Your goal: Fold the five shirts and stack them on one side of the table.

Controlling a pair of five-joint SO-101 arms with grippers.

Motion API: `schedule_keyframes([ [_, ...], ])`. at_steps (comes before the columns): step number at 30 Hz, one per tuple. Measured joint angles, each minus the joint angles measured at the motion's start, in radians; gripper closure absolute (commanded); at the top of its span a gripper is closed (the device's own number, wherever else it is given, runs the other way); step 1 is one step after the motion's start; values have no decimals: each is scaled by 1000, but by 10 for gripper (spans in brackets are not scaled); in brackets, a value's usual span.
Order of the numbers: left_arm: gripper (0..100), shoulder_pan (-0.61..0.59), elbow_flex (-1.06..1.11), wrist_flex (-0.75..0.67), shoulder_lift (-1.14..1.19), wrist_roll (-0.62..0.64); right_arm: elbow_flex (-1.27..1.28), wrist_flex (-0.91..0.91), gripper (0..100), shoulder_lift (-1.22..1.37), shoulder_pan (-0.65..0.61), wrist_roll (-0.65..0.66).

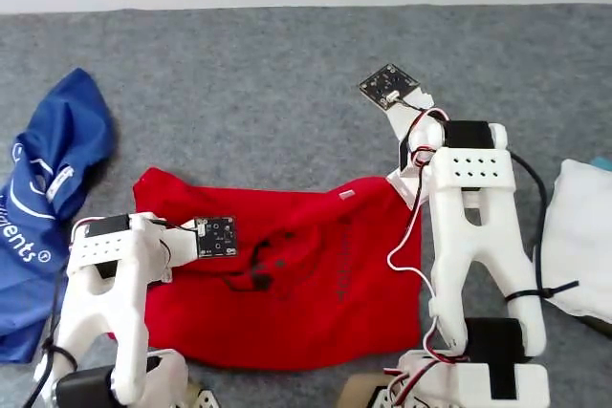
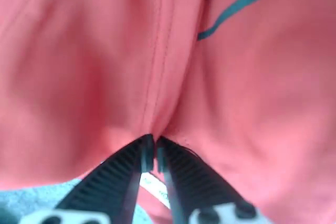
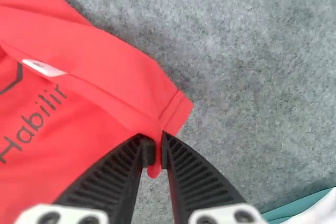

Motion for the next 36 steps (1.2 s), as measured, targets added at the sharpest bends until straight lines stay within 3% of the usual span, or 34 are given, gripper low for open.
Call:
schedule_keyframes([
  [10, 995, 0, -6, 0, 0, 2, 0, 0, 987, 0, 0, 0],
  [16, 995, 0, -109, 12, 0, 112, 0, 0, 987, 0, 0, 0],
  [26, 991, 0, -127, 69, 40, 121, 0, 0, 987, 0, 0, 0],
  [32, 886, 0, -175, 71, 186, 121, 0, 0, 987, 0, 0, 0],
  [36, 873, 0, -230, 69, 267, 124, 0, 0, 987, 0, 0, 0],
])
